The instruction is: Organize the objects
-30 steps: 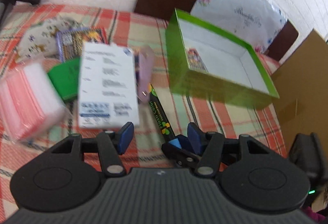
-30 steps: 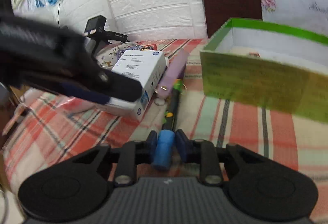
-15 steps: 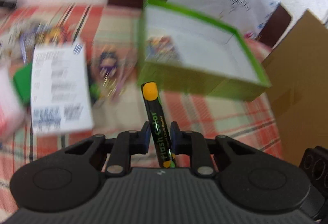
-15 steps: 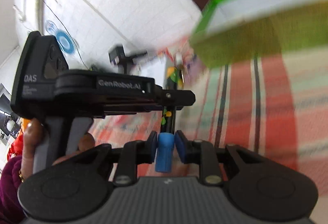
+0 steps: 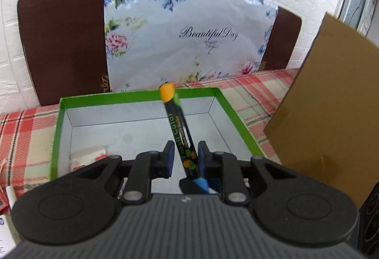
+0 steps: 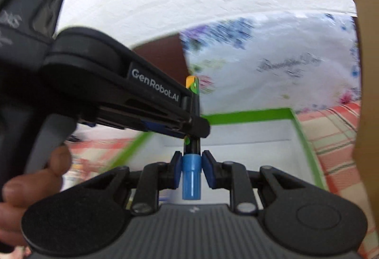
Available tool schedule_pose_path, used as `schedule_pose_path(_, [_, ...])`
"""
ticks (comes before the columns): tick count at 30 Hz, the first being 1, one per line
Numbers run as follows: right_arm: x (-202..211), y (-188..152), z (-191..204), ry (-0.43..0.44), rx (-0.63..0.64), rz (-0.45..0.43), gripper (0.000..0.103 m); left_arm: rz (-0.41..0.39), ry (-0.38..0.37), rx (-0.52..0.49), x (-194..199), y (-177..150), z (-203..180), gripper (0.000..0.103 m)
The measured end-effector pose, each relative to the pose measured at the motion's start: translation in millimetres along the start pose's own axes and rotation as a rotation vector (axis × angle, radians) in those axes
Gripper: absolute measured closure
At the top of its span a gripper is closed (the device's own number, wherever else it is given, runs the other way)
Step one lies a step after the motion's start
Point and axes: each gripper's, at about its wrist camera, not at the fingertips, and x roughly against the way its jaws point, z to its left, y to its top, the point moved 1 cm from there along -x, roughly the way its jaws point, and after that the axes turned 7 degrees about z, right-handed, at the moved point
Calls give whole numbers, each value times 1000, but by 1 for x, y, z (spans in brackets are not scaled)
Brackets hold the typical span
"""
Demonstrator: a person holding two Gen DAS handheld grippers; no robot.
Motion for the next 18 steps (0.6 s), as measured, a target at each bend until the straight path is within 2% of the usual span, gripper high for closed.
schedule_pose_path(3, [-10, -5, -10, -58, -34, 18, 79, 24, 39, -10, -8, -10, -2, 79])
schedule_pose_path(7, [8, -18, -14, -23, -52, -3, 78, -7, 28, 4, 19, -32, 8, 79])
schedule_pose_path(10, [25, -24, 7, 3, -54, -37, 78, -41, 9, 22, 51, -53, 21, 79])
schedule_pose_path(12, [35, -31, 22, 59, -53, -35, 78, -42, 25, 44, 70, -74, 36, 79])
schedule_pose_path(14, [40, -41, 41, 112, -28, -8, 73, -28, 45, 83, 86, -99, 55, 79])
schedule_pose_path(18, [31, -64, 84, 210, 63, 106, 71, 24, 152, 168, 112, -152, 100, 79])
